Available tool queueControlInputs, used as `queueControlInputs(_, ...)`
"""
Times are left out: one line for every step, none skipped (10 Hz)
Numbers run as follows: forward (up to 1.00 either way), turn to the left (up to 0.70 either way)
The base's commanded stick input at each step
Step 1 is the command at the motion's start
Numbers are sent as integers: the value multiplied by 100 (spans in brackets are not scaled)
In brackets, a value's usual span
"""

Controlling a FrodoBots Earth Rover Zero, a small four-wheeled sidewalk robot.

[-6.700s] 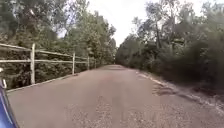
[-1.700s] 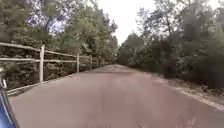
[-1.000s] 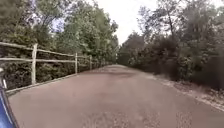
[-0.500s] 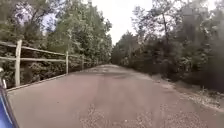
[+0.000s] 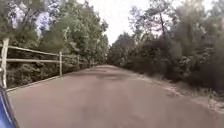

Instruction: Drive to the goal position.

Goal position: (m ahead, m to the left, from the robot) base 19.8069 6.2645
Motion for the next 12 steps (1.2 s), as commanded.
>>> queueControlInputs(70,0)
queueControlInputs(70,0)
queueControlInputs(70,0)
queueControlInputs(70,0)
queueControlInputs(70,0)
queueControlInputs(70,0)
queueControlInputs(70,0)
queueControlInputs(70,0)
queueControlInputs(70,0)
queueControlInputs(70,0)
queueControlInputs(70,0)
queueControlInputs(70,0)
